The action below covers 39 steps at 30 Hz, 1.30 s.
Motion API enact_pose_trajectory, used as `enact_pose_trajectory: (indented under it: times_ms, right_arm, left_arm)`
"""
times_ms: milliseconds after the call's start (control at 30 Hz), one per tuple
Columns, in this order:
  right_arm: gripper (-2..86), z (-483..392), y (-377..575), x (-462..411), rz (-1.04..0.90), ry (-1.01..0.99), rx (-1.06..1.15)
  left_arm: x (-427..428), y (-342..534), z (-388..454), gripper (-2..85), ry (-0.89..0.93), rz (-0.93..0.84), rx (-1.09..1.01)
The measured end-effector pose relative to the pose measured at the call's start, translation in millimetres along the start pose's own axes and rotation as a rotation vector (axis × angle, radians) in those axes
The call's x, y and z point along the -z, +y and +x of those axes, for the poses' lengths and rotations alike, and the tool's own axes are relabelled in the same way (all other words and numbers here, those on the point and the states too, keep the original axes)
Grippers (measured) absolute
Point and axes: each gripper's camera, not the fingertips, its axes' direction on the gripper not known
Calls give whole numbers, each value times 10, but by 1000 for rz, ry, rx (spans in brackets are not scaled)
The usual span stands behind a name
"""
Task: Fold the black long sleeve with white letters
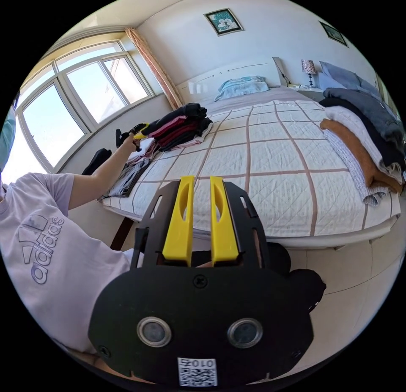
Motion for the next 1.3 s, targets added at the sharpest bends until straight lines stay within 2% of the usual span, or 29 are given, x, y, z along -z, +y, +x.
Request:
enact_pose_trajectory:
  times_ms: [133,200,267,333,433,500,533,600,667,700,767,800,867,967,1100,1167,1300]
  right_arm:
    - [71,104,21,33,26,-9,-5]
    - [68,175,11,36,50,-36,-6]
    - [67,217,-6,37,66,-63,-3]
    - [66,237,-29,60,76,-80,6]
    - [65,265,-25,139,97,-63,34]
    - [67,357,32,198,114,-57,32]
    - [68,389,54,211,121,-59,29]
    - [76,553,144,253,134,-65,-10]
    - [87,684,216,305,143,-72,-43]
    - [93,771,267,347,150,-77,-65]
    - [101,907,337,393,155,-88,-100]
    - [108,1000,374,397,144,-99,-129]
    - [117,1131,413,364,116,-114,-173]
    - [128,1270,430,223,94,-97,-196]
    - [130,1433,307,-154,22,-81,-199]
    - [131,1525,256,-330,-9,-119,-211]
    - [126,1555,269,-440,58,-203,-202]
  left_arm:
    - [17,-390,588,103,-24,-33,-184]
    - [12,-572,888,95,117,-39,-231]
    - [-2,-734,1296,86,486,-26,-227]
    - [45,-713,1722,82,738,-1,-251]
    - [340,-344,2443,79,896,99,-321]
    - [472,29,2792,80,892,104,-422]
    - [468,336,3007,81,867,40,-513]
    - [319,902,3274,82,787,-127,-685]
    - [-128,1873,3369,84,570,-372,-855]
    - [-279,2133,3340,85,513,-437,-884]
    - [-852,3006,3050,89,411,-718,-874]
    - [-924,3150,2963,91,425,-743,-855]
    - [-930,3298,2752,99,575,-712,-714]
    - [-771,3128,2739,111,674,-674,-710]
    - [-662,2696,2566,136,565,-645,-611]
    - [-776,2459,2255,152,476,-593,-454]
    - [-1234,2361,1775,173,468,-621,-206]
